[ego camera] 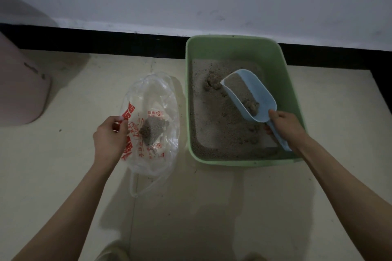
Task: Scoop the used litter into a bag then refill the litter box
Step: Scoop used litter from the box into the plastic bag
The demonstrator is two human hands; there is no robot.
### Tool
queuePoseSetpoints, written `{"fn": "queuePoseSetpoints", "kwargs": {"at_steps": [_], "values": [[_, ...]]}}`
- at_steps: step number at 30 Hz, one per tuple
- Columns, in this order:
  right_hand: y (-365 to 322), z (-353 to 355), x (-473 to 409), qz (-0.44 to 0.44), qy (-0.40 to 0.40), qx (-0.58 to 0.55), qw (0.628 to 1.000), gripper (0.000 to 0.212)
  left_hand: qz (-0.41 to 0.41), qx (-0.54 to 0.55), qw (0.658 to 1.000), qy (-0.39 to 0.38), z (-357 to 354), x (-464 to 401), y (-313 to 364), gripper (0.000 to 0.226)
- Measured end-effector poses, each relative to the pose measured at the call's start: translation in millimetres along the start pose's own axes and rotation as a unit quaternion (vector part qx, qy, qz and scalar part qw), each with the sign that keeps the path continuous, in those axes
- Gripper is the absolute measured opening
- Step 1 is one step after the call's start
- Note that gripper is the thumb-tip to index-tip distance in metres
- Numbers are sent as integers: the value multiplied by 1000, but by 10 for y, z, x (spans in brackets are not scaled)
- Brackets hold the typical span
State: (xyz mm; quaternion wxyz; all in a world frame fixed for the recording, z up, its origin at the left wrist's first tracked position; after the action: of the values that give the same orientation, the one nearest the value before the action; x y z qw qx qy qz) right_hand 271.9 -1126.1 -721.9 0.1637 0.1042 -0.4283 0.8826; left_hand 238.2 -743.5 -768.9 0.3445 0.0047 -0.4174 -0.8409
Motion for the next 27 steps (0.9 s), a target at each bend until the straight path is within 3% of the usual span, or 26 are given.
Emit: {"fn": "queuePoseSetpoints", "kwargs": {"at_steps": [3,8,13,17,24,27], "values": [[-248,-64,86,54,-23,2,998,43,1,1,1000,2,11,9,-2,22],[-630,-359,214,114,-134,8,984,40,7,26,1000,-12,56,-15,-36,19],[-949,-710,258,165,-195,104,961,47,13,44,999,-28,86,-38,-68,15],[-1294,-856,304,223,-194,321,900,49,11,39,999,-31,85,-35,-83,17],[-1609,-1023,476,310,-154,517,783,30,13,48,998,-50,53,-61,-113,16],[-1652,-940,491,322,-137,517,781,19,17,52,997,-53,47,-71,-125,13]]}}
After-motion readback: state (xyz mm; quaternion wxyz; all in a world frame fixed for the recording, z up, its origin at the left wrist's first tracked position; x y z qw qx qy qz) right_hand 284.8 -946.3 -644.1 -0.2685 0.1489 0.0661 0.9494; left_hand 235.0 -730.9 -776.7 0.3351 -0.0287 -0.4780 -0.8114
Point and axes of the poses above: each hand's wrist, its own x-axis away from the middle knuckle, its own z-axis out of the back of the hand, y = z × x, the point moved 3 cm from there along -x, towards the middle knuckle, and after that the axes turned 11 degrees about z, right-handed, at the moved point
